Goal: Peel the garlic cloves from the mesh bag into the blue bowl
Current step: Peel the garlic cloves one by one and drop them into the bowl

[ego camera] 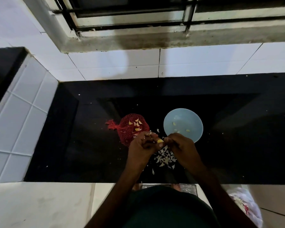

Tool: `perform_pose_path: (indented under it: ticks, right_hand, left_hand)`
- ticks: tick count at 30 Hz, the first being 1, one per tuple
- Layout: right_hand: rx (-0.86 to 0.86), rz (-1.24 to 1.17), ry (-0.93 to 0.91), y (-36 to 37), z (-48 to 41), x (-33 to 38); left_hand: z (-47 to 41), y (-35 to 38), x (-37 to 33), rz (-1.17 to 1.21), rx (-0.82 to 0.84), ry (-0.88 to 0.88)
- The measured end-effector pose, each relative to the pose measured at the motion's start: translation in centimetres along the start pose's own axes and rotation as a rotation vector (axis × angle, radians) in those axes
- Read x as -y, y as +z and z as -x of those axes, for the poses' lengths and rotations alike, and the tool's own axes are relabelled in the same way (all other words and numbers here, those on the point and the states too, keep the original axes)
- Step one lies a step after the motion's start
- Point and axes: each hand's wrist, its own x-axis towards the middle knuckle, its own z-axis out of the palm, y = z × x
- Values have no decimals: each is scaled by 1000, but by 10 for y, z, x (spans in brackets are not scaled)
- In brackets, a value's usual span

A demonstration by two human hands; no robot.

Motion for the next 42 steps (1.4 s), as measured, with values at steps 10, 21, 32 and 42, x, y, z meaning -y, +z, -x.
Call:
perform_pose_path:
  ticks: [10, 21, 32, 42]
  right_hand:
    - [-2, -248, 72, -7, -5, 9]
    - [21, -414, 69, -4, -4, 13]
    - [22, -269, 11, -17, -9, 3]
    - [31, -14, -257, -18, -18, 8]
  left_hand:
    - [-4, -2, 4, -65, -10, 36]
    - [-6, 0, -3, 75, 54, -31]
    - [-2, 1, 1, 110, 60, -23]
    - [3, 6, -15, 121, 47, -18]
